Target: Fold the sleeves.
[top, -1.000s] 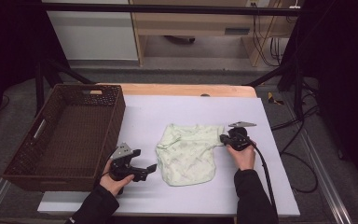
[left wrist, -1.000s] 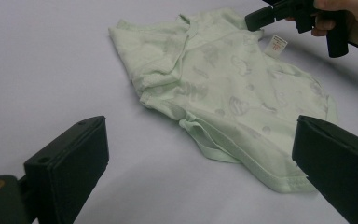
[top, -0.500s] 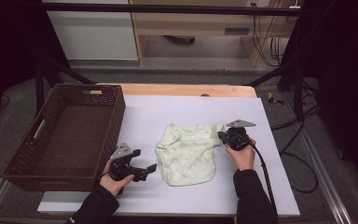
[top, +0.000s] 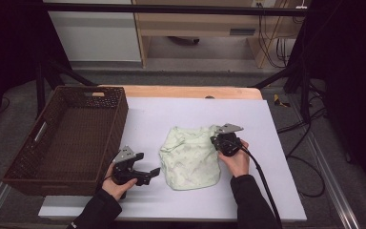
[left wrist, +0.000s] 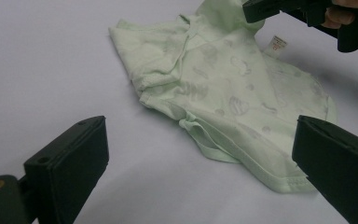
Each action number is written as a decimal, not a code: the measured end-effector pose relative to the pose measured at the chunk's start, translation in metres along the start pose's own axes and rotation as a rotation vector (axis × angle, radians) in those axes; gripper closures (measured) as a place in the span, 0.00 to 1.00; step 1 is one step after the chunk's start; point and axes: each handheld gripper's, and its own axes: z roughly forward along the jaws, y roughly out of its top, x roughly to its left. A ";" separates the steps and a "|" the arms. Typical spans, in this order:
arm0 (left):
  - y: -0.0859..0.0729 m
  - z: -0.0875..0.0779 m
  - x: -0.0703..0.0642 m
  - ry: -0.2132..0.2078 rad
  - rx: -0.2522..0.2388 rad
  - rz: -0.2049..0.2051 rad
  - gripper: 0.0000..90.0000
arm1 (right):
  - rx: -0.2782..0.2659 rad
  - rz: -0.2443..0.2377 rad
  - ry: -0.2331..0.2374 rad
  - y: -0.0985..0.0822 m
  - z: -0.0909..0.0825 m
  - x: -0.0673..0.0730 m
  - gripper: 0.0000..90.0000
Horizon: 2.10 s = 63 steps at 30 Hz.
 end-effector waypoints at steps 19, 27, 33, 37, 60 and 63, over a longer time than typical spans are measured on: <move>0.000 0.000 0.000 0.000 0.001 0.000 0.04 | 0.019 -0.014 0.078 0.001 0.014 0.018 0.90; 0.000 0.000 0.000 -0.002 -0.001 -0.002 0.04 | -0.093 0.040 0.089 0.009 -0.008 0.004 0.97; 0.000 0.000 0.000 -0.003 -0.001 -0.003 0.04 | -0.021 0.038 0.047 -0.004 0.004 -0.006 1.00; 0.000 0.000 0.000 -0.005 -0.003 -0.003 0.04 | 0.021 0.027 0.074 -0.010 0.012 -0.002 1.00; 0.002 -0.002 -0.005 -0.027 -0.005 -0.012 0.04 | -0.159 0.129 0.150 -0.013 -0.034 -0.002 0.49; 0.003 -0.002 -0.007 -0.032 -0.007 -0.008 0.04 | -0.172 0.147 0.151 -0.017 -0.042 -0.002 0.35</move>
